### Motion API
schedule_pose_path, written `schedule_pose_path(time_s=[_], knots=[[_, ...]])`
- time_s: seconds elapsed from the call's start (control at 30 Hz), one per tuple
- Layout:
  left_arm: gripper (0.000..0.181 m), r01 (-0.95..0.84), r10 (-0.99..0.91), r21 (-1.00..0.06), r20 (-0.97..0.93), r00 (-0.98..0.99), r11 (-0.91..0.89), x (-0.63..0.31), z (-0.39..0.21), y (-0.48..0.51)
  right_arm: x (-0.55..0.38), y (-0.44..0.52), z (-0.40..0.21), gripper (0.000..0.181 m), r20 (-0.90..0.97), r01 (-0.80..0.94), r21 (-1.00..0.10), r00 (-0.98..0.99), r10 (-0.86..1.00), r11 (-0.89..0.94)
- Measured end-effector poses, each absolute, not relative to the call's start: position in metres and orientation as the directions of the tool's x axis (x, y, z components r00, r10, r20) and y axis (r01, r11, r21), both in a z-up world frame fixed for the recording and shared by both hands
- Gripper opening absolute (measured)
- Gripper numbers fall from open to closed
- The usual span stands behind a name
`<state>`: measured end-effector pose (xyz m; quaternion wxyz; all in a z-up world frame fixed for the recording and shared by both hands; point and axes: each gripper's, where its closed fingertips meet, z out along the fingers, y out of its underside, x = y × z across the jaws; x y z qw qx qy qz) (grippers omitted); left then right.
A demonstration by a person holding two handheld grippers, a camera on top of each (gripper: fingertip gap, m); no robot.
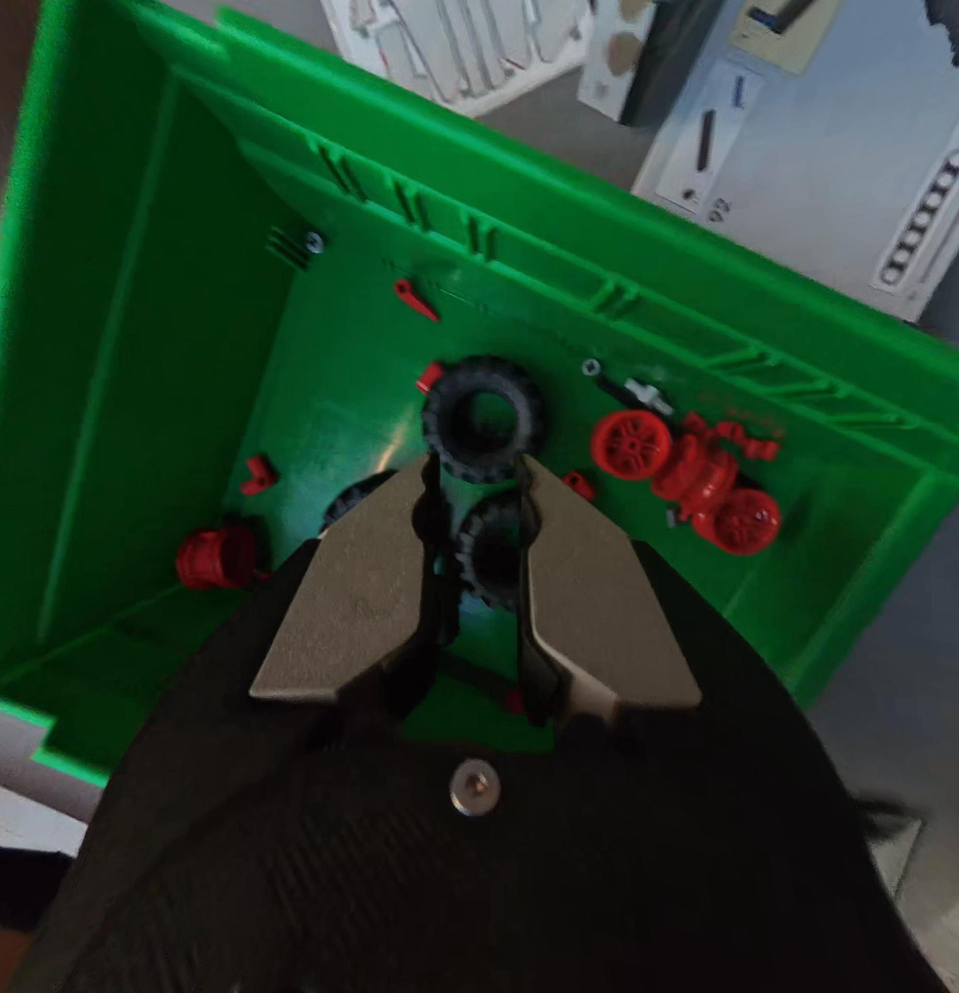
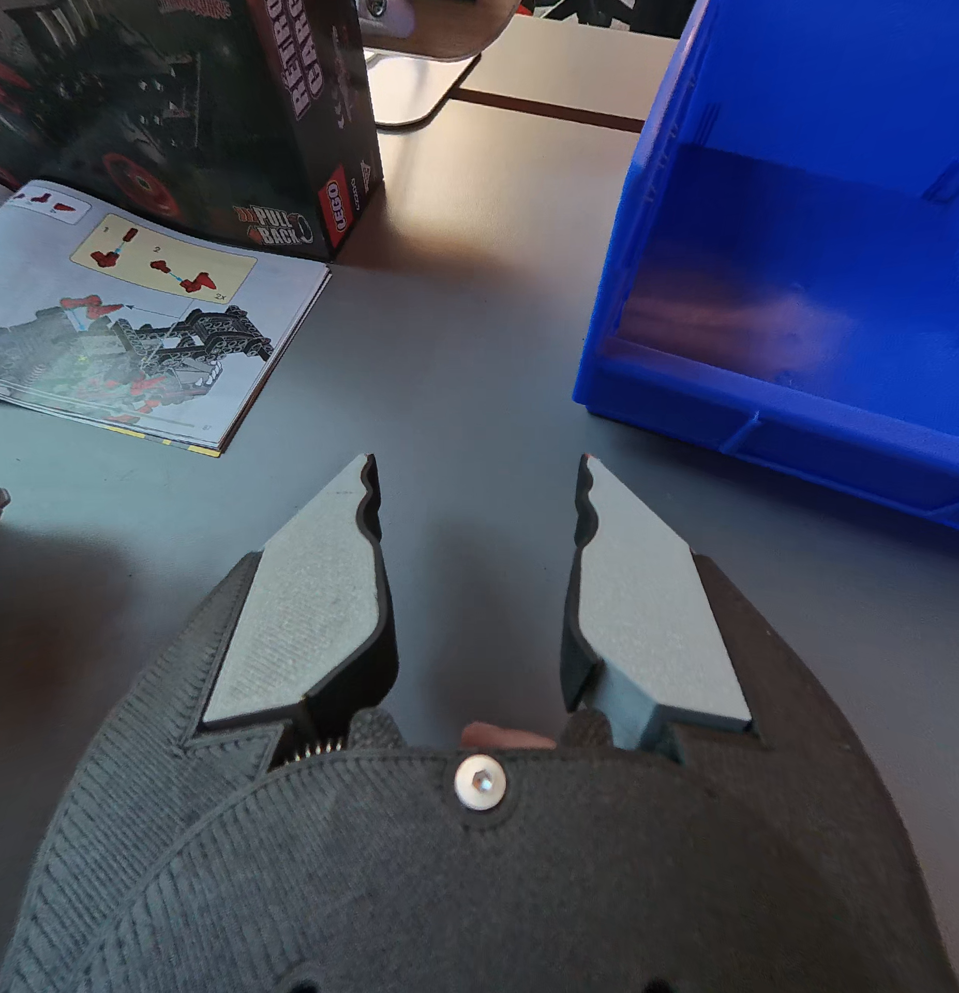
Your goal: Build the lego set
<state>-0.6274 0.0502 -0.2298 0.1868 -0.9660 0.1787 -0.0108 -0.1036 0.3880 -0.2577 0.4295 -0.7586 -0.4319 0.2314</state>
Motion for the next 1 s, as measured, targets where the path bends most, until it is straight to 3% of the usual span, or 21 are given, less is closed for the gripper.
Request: schedule_pose_path(time_s=[0.2,0.33,0.43,0.57,0.87,1.0], knots=[[0.033,-0.217,-0.147,-0.280,-0.251,0.957,-0.935,-0.715,-0.234,0.067,-0.102,0.388,-0.255,0.071,0.022,0.443,-0.861,0.525,0.851,-0.251],[0.028,-0.231,-0.146,-0.273,-0.299,0.943,-0.934,-0.740,-0.239,0.070,-0.103,0.388,-0.255,0.071,0.006,0.439,-0.860,0.520,0.854,-0.261],[0.032,-0.202,-0.144,-0.192,-0.278,0.950,-0.960,-0.744,-0.252,0.067,-0.103,0.387,-0.255,0.071,0.012,0.438,-0.863,0.517,0.856,-0.253],[0.029,-0.182,-0.136,-0.203,-0.221,0.966,-0.962,-0.737,-0.253,0.077,-0.103,0.387,-0.253,0.071,0.006,0.426,-0.869,0.516,0.857,-0.250],[0.020,-0.211,-0.187,-0.072,-0.249,0.950,-0.975,-0.740,-0.271,0.074,-0.103,0.385,-0.250,0.070,0.020,0.420,-0.878,0.510,0.860,-0.228],[0.024,-0.205,-0.194,-0.022,-0.240,0.951,-0.979,-0.740,-0.277,0.070,-0.103,0.385,-0.248,0.070,0.000,0.404,-0.884,0.504,0.864,-0.236]])
